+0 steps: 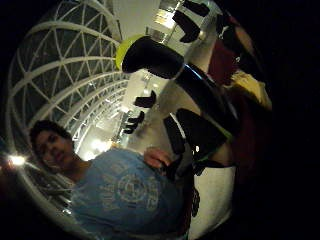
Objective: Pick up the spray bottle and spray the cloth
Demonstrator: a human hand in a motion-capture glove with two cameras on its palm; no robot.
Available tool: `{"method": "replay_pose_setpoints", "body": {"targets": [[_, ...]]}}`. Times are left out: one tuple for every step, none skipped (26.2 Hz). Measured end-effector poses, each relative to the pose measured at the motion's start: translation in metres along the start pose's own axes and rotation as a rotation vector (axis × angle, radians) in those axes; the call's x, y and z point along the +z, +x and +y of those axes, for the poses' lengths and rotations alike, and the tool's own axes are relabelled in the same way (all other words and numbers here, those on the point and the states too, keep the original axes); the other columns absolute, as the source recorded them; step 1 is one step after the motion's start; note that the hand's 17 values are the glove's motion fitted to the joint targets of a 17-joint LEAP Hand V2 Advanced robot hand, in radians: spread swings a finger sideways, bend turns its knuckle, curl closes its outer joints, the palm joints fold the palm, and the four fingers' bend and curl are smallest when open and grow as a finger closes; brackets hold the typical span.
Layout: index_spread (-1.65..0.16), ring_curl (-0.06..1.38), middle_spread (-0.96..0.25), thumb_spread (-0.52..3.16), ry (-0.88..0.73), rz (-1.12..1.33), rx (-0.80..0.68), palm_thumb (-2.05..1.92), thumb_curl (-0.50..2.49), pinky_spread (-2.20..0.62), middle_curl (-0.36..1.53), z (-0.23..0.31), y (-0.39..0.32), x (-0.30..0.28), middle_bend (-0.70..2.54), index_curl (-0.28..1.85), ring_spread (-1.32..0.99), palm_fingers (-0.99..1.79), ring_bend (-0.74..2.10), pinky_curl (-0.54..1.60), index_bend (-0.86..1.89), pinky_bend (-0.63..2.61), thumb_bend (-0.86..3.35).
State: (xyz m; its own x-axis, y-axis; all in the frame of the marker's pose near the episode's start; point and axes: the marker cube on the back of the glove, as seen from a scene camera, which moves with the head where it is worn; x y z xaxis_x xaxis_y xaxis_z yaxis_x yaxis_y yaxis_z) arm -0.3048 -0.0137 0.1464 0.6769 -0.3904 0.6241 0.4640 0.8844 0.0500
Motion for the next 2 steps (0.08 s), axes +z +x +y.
{"method": "replay_pose_setpoints", "body": {"targets": [[-0.26, 0.39, -0.06, 1.08, 0.002, 0.026, 0.001, 0.70, 0.48, 0.13, 0.47, 0.0041, 0.0021, -0.0073, 0.28, 0.25, -0.05, 0.87, 0.43, 0.37, 0.05, 0.25, -0.04], [-0.27, 0.39, -0.06, 1.09, 0.004, 0.041, 0.003, 0.69, 0.47, 0.13, 0.47, 0.0063, 0.0032, -0.0114, 0.28, 0.25, -0.05, 0.87, 0.43, 0.37, 0.06, 0.25, -0.04]]}}
